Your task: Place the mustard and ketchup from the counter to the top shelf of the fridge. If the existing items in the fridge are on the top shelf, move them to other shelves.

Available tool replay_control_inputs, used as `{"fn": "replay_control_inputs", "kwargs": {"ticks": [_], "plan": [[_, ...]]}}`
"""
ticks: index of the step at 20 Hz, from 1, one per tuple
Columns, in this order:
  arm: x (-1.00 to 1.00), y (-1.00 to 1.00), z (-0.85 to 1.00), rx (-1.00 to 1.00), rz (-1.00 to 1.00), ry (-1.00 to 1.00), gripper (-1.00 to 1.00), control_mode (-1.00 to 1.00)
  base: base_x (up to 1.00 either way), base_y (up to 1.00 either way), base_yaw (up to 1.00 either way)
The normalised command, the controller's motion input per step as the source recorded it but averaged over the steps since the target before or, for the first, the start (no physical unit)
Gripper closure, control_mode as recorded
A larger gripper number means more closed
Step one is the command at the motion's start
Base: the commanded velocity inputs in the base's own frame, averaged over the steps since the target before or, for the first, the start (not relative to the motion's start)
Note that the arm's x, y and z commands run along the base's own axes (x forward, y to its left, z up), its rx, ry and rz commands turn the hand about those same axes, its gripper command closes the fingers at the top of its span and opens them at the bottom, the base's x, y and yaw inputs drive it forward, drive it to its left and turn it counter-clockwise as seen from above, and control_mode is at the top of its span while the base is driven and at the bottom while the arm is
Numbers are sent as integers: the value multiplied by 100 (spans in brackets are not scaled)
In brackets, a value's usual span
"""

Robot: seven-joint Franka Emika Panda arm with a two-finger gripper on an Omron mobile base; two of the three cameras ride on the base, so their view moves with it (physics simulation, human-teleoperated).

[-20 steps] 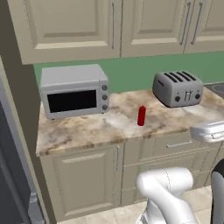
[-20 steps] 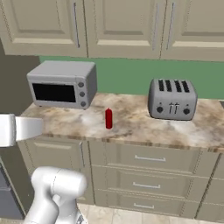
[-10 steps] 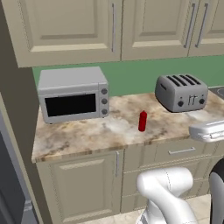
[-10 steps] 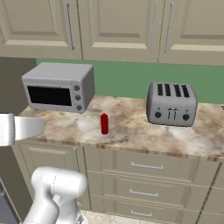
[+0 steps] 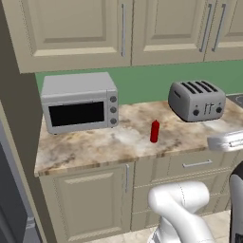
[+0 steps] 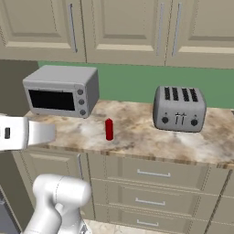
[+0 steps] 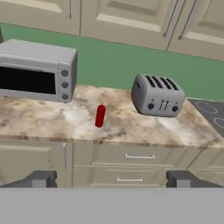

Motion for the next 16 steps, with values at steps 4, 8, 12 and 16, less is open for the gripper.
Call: {"fn": "replay_control_inputs", "kwargs": {"ticks": [4,8,12,16], "plan": [[35,-35,-34,0,0,32,-100,-100,0,0,0],[66,-4,-44,0,0,28,-100,-100,0,0,0],[68,0,-48,2,0,12,-100,-100,0,0,0],[56,0,-48,3,0,0,-100,-100,0,0,0]]}}
